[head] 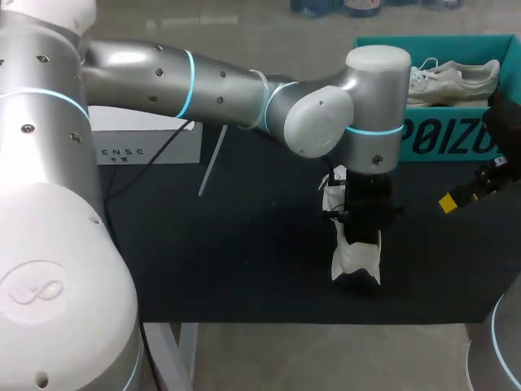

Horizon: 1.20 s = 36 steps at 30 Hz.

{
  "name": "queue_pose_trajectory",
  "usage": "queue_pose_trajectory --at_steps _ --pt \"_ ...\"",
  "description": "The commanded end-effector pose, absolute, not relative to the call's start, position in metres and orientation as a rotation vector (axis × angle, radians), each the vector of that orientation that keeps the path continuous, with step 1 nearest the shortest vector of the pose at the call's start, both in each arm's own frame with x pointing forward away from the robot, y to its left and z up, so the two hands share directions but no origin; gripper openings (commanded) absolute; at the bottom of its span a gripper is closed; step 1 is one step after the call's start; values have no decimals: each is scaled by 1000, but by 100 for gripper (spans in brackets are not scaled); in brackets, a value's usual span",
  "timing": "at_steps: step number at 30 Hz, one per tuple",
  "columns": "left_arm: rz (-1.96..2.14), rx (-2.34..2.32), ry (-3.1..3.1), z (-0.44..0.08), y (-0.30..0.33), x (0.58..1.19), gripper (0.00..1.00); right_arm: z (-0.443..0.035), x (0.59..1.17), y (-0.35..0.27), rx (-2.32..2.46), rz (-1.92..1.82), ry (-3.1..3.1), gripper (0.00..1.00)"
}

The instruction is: Take the shoe out of the shoebox, open the shoe tongue, remove and reinsert the insole, then place the shoe into the shoebox

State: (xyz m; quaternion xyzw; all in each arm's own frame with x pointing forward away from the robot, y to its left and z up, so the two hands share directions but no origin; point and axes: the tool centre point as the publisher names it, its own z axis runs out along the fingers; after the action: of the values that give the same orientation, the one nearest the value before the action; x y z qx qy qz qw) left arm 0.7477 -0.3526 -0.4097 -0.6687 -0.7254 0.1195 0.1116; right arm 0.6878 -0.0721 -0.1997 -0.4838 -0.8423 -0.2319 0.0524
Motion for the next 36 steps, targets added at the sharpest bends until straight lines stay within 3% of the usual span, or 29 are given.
queue_pose_trajectory --at_steps 1,19,36 --pt "310 -1981 -2156 -400 -351 746 0 -201 687 -72 -1473 -707 -2562 100" --pt "15 -2149 -2279 -336 -342 775 0 -201 687 -72 -1473 -707 -2562 100" --pt "-233 -2177 -2383 -353 -347 799 0 -201 687 -72 -1473 -707 -2562 100"
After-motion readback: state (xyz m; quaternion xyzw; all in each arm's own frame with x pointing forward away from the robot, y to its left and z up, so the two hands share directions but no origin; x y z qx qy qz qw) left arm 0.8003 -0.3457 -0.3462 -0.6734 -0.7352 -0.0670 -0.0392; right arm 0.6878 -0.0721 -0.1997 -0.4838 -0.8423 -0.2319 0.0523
